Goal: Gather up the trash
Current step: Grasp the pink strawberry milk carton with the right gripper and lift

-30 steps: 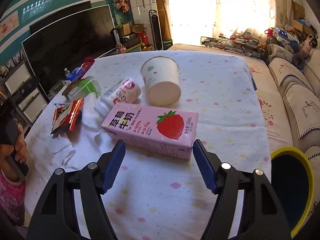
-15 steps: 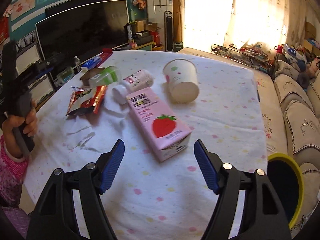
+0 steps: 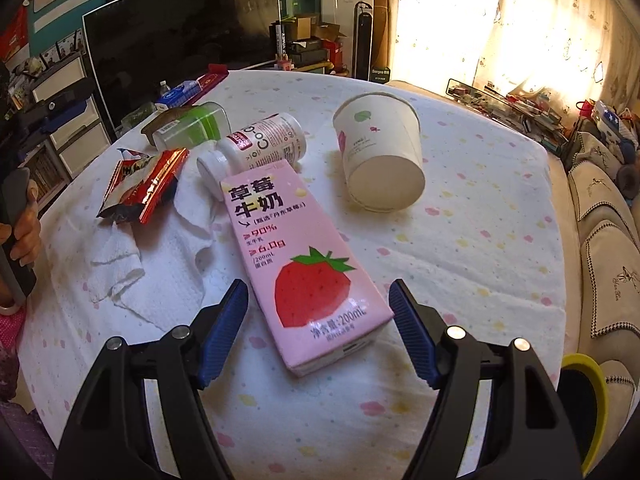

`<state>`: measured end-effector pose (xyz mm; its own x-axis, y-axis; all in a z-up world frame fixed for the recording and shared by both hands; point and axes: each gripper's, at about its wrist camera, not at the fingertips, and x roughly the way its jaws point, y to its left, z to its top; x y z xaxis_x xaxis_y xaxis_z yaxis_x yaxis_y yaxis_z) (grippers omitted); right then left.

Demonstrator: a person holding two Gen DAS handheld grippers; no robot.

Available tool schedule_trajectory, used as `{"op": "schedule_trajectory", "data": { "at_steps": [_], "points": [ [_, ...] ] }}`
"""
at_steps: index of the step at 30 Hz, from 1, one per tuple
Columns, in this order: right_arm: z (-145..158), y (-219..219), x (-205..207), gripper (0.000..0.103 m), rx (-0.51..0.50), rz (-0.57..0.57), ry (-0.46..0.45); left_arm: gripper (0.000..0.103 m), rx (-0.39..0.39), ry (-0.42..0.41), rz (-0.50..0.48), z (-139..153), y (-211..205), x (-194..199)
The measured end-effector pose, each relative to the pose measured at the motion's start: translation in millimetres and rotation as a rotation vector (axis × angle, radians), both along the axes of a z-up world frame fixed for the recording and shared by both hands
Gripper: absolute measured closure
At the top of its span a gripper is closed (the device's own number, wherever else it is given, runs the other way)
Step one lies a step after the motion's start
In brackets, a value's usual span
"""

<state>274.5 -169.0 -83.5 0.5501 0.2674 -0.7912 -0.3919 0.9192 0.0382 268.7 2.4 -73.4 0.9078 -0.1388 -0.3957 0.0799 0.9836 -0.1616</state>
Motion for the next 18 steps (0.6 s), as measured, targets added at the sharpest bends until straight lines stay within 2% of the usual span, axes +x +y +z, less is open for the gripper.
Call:
{"op": "schedule_trajectory", "data": {
  "at_steps": [2, 3, 7, 18],
  "points": [
    [0.2, 4.3, 0.6, 0.036, 0.009, 0.005, -0.002, 0.005, -0.001, 0.0, -0.001, 0.1, -0.3, 0.2],
    [0.0, 5.3, -0.3, 0.044, 0.009, 0.003, -0.003, 0.005, -0.002, 0.0, -0.001, 0.1, -0.4, 0.2],
    [0.8, 5.0, -8.0, 0.045, 0.047, -0.016, 0.002, 0.005, -0.01, -0.001, -0.001, 1.2, -1.1, -0.4],
    [24.2, -18.2, -53.3, 0.053, 0.139, -0.116, -0.056, 0.005, -0.003, -0.002, 0.001, 0.1, -2.2, -2.3]
  ]
}}
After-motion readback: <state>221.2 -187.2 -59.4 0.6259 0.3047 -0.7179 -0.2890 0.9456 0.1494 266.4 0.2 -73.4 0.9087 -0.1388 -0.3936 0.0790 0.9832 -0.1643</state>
